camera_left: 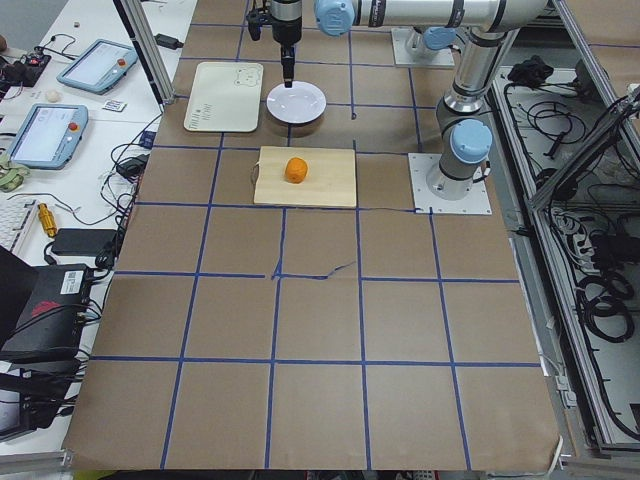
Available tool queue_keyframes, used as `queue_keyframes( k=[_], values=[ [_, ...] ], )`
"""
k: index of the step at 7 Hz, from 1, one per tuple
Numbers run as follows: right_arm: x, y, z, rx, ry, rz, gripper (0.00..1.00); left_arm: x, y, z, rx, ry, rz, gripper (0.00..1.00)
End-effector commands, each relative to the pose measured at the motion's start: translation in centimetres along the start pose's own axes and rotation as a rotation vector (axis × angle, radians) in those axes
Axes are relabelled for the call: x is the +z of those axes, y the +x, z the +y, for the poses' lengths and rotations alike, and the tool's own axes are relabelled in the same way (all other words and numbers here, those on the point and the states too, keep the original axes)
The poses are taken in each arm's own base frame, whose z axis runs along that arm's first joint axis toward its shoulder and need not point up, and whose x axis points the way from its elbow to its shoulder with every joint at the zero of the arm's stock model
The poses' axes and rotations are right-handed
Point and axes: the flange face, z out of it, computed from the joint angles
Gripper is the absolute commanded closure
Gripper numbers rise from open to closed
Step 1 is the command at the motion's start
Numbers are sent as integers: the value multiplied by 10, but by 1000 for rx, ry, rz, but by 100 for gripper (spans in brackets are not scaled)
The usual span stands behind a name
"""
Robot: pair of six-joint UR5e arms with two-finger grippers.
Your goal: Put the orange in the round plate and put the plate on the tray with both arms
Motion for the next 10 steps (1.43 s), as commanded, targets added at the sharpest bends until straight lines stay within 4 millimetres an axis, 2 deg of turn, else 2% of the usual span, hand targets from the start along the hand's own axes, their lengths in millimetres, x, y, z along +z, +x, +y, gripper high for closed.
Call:
queue_keyframes(
  k=[1, 10],
  values=[
    [0, 1, 0, 1, -2, 0, 0, 0, -1, 1, -2, -10, 2, 0],
    [1, 1, 0, 9, -6, -3, 0, 2, -7, 0, -5, -21, 14, 0]
  ],
)
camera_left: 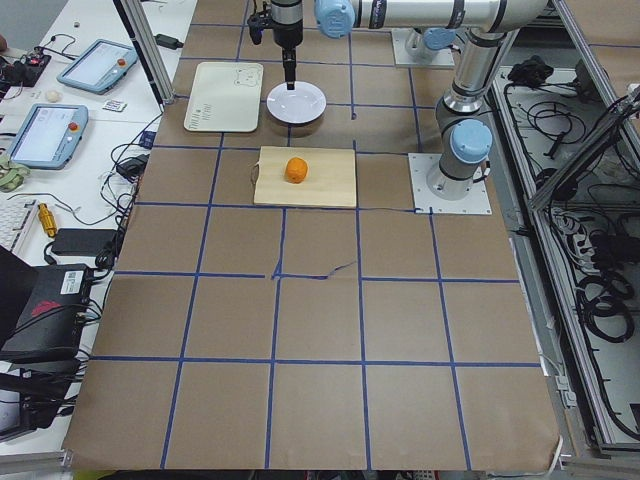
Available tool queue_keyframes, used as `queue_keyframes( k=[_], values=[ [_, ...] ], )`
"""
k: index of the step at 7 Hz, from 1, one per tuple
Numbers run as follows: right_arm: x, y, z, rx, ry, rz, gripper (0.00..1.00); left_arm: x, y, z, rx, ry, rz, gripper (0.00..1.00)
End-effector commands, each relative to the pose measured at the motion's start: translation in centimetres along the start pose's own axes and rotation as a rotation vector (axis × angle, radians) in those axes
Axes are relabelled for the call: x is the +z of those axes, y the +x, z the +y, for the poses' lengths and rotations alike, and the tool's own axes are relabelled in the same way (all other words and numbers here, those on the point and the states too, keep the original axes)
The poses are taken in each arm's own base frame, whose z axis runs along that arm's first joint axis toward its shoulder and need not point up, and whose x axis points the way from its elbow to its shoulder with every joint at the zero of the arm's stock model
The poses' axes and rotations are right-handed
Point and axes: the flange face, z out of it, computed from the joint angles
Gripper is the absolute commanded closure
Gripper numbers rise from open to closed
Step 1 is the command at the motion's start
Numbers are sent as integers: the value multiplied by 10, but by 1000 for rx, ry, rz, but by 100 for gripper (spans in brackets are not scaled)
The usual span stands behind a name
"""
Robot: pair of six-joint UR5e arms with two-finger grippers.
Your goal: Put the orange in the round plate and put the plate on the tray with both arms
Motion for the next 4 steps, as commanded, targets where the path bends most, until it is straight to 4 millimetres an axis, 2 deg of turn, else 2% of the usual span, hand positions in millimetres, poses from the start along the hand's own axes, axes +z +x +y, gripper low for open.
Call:
queue_keyframes(
  k=[1, 4],
  values=[
    [0, 1, -1, 3, 2, 0, 0, 0, 0, 0, -1, -1, 8, 0],
    [0, 1, -1, 0, 4, 0, 0, 4, 1, -1, 13, -8, 8, 0]
  ],
)
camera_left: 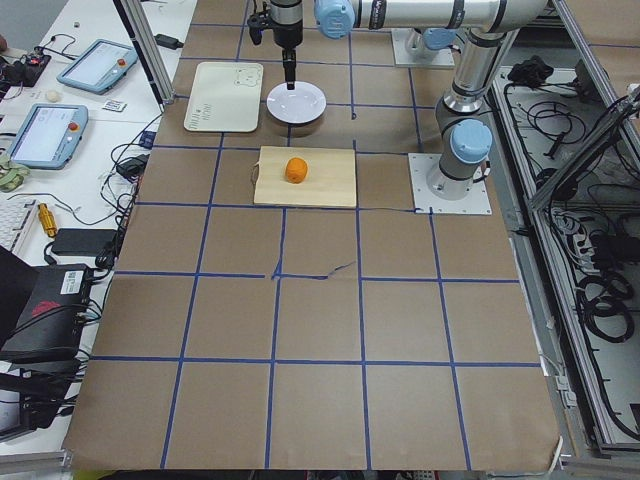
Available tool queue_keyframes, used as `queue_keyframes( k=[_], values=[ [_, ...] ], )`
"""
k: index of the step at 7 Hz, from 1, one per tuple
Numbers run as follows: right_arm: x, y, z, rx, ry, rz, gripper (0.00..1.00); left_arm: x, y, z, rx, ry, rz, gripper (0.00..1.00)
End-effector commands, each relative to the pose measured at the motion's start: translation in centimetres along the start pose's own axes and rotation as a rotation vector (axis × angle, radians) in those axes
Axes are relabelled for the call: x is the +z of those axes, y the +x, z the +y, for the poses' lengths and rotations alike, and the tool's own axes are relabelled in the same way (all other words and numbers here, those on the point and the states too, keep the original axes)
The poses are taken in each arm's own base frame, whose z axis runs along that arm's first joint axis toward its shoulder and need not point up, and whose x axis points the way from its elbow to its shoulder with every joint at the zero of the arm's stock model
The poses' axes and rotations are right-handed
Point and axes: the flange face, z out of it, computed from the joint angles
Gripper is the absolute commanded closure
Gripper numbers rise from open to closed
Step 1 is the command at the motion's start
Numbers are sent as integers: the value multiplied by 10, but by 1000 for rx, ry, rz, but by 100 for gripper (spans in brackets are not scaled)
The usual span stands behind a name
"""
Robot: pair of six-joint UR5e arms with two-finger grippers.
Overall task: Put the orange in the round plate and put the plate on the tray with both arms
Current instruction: 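Lower the left gripper onto the orange on the bamboo board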
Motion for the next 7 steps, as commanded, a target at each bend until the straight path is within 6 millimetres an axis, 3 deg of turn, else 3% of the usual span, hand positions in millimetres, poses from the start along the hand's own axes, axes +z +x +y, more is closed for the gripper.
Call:
queue_keyframes(
  k=[1, 4, 5, 7],
  values=[
    [-1, 0, 0, -4, 4, 1, 0, 2, 0, 1, 8, -7, -2, 0],
    [-1, 2, 0, -4, 3, 2, 0, 22, -14, -2, 30, -59, 5, 0],
    [0, 2, -1, -2, 1, 2, 0, 24, -29, -7, 36, -56, 5, 0],
    [0, 2, 0, -2, 0, 2, 0, 50, -69, -14, 209, -105, 13, 0]
  ],
)
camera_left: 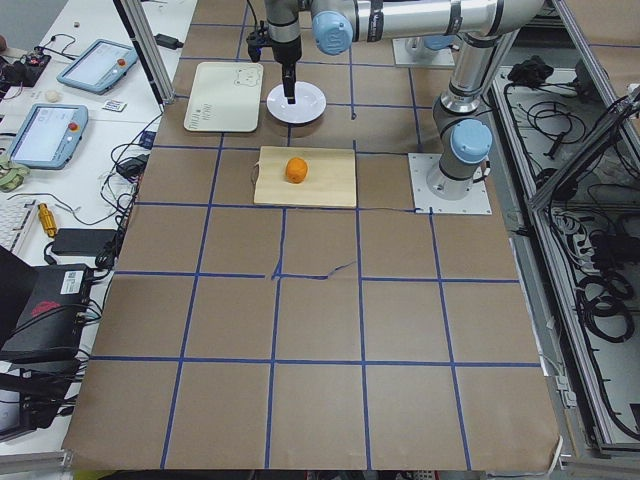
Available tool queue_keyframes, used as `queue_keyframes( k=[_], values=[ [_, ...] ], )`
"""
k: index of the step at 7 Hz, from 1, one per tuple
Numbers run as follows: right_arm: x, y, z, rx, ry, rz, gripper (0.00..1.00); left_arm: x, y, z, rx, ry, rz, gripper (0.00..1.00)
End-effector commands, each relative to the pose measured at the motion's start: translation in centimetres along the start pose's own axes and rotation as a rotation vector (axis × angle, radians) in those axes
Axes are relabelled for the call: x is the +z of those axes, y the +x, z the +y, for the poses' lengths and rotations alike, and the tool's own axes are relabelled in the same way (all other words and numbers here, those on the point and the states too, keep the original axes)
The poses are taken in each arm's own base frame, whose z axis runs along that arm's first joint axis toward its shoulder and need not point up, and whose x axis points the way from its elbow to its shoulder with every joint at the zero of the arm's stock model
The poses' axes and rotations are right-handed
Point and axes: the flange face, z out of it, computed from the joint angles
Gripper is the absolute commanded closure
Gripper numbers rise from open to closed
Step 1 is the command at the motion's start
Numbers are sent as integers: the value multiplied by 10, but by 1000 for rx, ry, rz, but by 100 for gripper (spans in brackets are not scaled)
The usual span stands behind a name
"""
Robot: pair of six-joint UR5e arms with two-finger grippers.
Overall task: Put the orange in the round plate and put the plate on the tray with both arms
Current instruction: 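Lower the left gripper onto the orange on the bamboo board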
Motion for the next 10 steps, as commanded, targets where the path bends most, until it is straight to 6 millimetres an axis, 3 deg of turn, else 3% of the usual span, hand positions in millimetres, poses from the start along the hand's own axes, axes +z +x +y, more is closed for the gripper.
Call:
queue_keyframes(
  k=[1, 2, 4, 6, 10],
  values=[
    [0, 0, 0, 0, -2, 0, 0, 40, -55, 0, 139, -61, 30, 0],
    [0, 0, 0, 0, -2, 0, 0, 63, -70, 2, 128, -59, 24, 0],
    [0, 1, 0, 2, -2, 0, 0, 127, -73, 3, 113, -91, 34, 0],
    [7, 1, 1, 2, -5, 0, 0, 174, -74, -5, 102, -96, 37, 0],
    [12, 2, 3, 4, -11, 0, 0, 219, -78, -24, 102, -104, 49, 0]
  ],
)
